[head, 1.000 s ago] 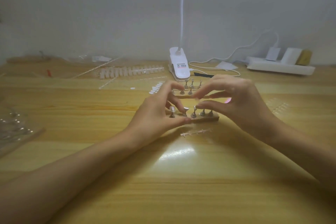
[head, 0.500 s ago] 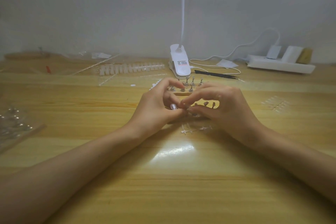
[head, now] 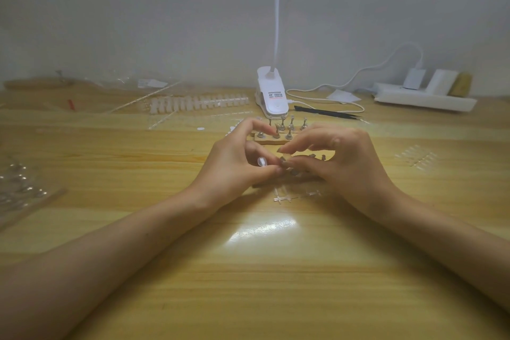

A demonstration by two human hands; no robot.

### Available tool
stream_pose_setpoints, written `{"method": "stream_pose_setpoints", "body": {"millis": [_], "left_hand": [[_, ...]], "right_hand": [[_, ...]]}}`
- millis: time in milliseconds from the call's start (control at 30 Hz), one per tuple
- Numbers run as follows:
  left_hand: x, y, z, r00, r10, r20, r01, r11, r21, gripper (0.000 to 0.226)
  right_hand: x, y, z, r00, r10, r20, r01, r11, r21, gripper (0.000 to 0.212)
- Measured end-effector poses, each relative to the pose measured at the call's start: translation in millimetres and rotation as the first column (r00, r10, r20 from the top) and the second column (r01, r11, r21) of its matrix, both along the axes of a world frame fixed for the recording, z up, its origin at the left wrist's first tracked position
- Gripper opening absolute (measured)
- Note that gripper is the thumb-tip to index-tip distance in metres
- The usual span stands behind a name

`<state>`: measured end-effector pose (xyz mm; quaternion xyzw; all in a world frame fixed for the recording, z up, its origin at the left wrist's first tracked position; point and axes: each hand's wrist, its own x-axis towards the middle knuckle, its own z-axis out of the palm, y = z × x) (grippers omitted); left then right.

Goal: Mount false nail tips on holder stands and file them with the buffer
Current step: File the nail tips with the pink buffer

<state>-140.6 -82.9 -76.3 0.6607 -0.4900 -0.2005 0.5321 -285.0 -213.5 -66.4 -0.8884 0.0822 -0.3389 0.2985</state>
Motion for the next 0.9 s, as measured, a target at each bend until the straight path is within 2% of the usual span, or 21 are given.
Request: {"method": "stream_pose_setpoints", "body": {"millis": [233,767,900], "left_hand": [[-0.4,1.3,1.1,1.000,-0.008,-0.001,0.008,1.000,0.005,0.046],[-1.4,1.8,0.5,1.000,-0.003,0.007,0.003,1.000,0.006,0.047],[-0.9,1.8,0.0,1.000,-0.010,0.005,0.010,1.000,0.005,0.045]], "right_hand": [[-1.1,-0.2,-2.0,1.000,0.018,0.007,-0.019,0.989,0.144,0.013],[1.2,4.7,-6.6,0.997,-0.067,-0.034,0.069,0.997,0.045,0.012],[3.4,5.0,-7.9,0.997,-0.059,-0.047,0.063,0.995,0.079,0.010]]}}
